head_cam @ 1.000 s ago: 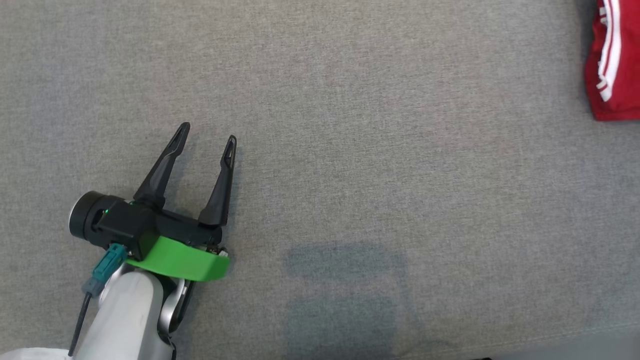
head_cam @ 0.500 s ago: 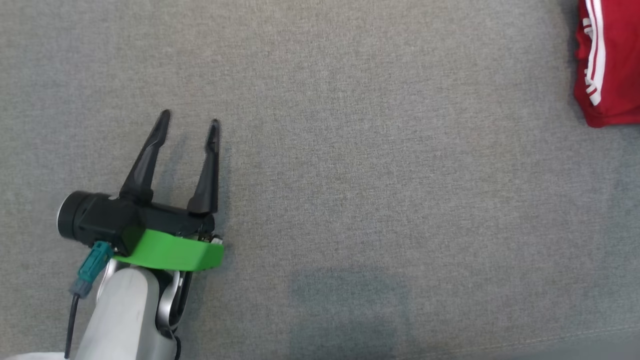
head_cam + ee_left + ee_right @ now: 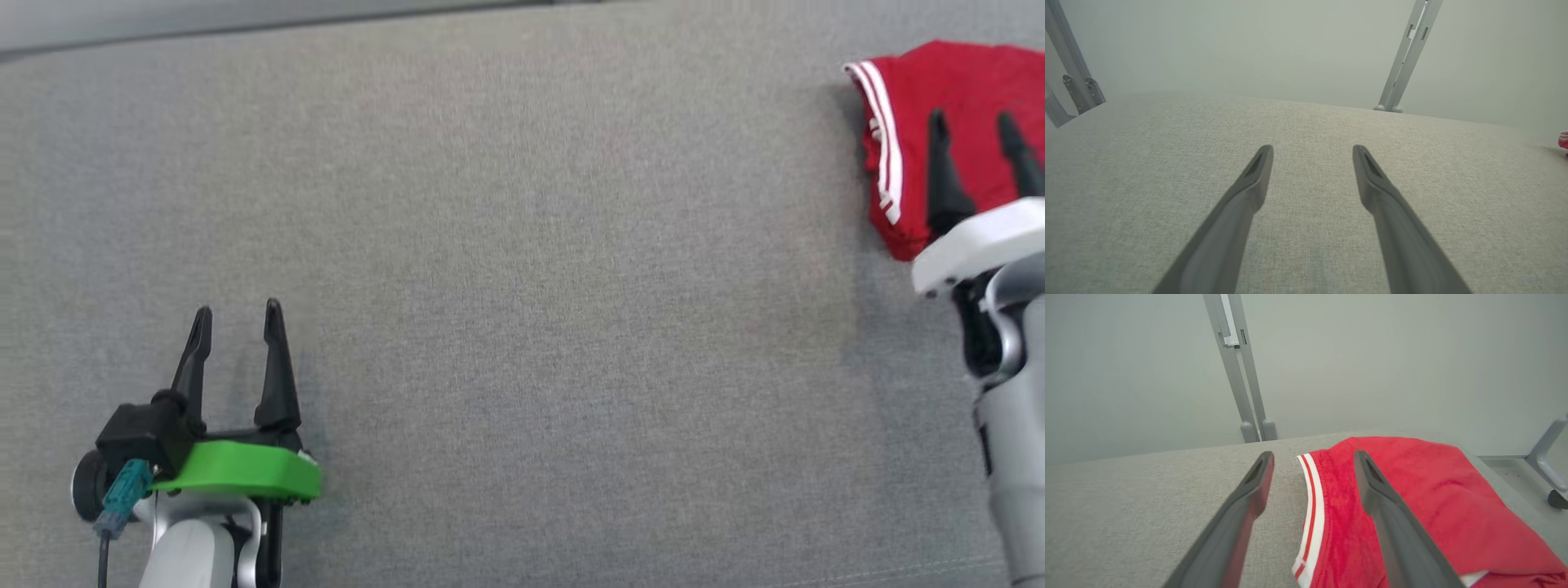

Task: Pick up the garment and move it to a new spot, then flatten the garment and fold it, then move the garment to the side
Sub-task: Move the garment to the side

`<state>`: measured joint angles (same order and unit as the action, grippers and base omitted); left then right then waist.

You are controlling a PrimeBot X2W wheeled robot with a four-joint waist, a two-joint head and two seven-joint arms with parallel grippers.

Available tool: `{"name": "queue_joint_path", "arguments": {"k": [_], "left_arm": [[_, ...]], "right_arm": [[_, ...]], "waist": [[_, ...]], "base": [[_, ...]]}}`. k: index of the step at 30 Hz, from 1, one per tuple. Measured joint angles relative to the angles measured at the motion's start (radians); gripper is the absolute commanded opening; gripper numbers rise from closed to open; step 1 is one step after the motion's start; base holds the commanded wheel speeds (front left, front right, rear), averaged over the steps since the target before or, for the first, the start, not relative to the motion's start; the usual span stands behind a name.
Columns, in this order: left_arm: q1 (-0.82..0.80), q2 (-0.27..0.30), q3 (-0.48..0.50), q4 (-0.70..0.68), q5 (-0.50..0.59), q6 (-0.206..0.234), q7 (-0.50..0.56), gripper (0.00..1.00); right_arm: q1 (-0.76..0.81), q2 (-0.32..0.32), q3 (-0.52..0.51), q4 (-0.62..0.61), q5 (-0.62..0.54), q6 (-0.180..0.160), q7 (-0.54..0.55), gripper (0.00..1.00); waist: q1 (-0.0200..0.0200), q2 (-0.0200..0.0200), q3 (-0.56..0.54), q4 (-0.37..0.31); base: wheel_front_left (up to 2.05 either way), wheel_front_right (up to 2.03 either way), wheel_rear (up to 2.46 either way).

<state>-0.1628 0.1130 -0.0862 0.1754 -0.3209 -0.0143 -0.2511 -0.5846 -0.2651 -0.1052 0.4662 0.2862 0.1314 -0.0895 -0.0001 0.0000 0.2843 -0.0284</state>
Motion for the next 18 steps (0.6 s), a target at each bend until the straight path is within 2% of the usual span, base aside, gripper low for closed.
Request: {"name": "queue_joint_path", "arguments": {"k": [7,18], "left_arm": [[0.056,0.021,0.010,0.045,-0.003,0.023,0.041,1.00],[0.152,0.036,-0.009,0.064,-0.003,0.022,0.045,1.00]], "right_arm": [[0.169,0.086,0.042,-0.105,0.091,0.000,-0.009,1.00],[0.383,0.182,0.068,-0.213,0.087,-0.001,-0.001,1.00]], "waist": [[0.0000,0.0000,-0.121,0.007],[0.0000,0.0000,-0.281,0.035]], "base": [[0.00,0.00,0.00],[0.00,0.00,0.00]]}}
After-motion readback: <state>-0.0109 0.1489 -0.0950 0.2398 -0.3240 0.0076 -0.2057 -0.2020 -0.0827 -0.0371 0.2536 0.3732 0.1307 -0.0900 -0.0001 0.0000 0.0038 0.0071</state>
